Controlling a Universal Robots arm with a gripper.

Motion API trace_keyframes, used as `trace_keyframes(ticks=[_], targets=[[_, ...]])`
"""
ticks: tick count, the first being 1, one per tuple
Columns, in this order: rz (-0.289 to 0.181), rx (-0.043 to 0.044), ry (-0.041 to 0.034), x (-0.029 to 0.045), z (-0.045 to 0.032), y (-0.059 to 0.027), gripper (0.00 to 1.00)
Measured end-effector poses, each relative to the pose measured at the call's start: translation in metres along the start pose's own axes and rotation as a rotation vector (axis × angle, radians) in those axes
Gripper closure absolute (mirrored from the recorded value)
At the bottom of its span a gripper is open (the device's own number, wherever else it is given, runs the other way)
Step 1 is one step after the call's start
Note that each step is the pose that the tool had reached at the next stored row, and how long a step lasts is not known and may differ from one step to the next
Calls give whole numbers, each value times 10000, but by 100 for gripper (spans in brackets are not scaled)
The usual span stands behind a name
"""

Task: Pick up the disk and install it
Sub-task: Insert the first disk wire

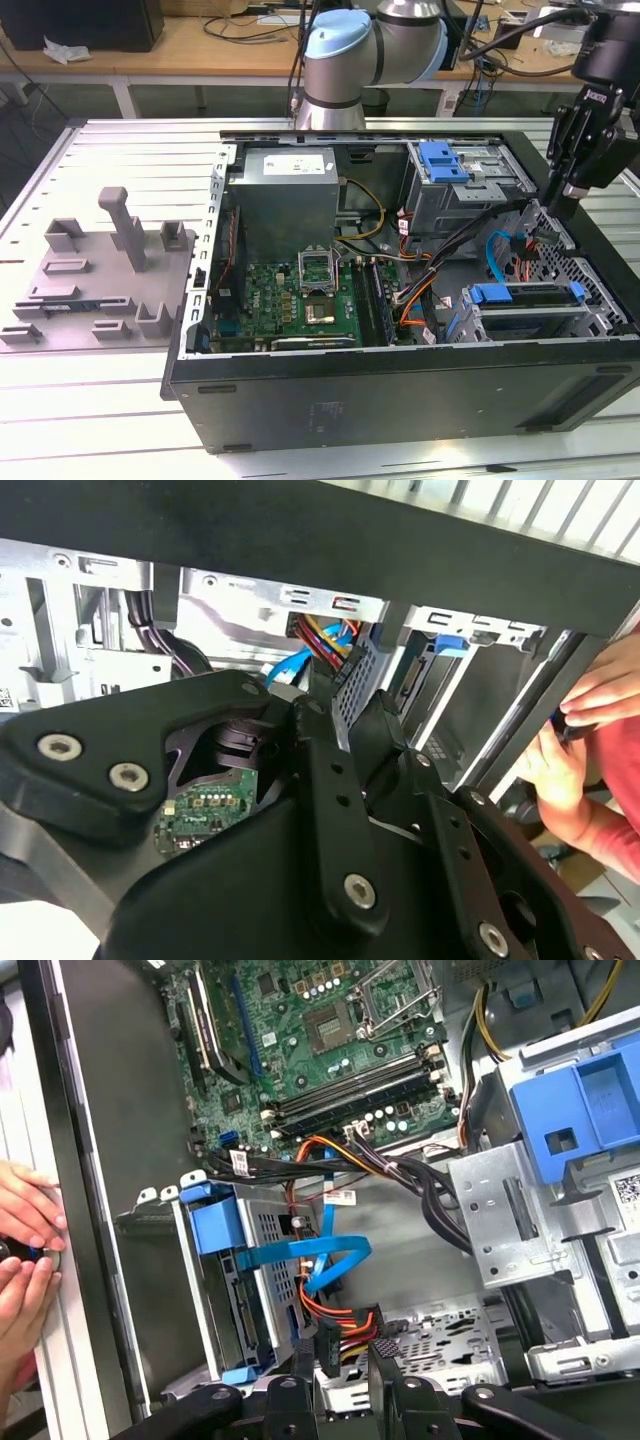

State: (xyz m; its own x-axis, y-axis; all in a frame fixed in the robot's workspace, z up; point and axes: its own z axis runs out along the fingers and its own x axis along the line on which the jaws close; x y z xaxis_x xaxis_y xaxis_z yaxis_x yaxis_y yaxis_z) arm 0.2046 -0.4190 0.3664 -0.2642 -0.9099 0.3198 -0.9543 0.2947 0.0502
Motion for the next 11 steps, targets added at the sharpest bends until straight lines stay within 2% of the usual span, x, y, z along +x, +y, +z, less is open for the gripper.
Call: trace_keyframes(ticks=[2, 4, 6, 7, 8, 11], targets=[[-27, -97, 99, -22, 9, -7, 65], [-50, -174, 161, -40, 24, -18, 65], [-60, -210, 192, -50, 32, -35, 65], [-71, -223, 208, -54, 36, -41, 65], [-114, -223, 255, -57, 39, -43, 65], [-260, -186, 285, -59, 43, -45, 65]])
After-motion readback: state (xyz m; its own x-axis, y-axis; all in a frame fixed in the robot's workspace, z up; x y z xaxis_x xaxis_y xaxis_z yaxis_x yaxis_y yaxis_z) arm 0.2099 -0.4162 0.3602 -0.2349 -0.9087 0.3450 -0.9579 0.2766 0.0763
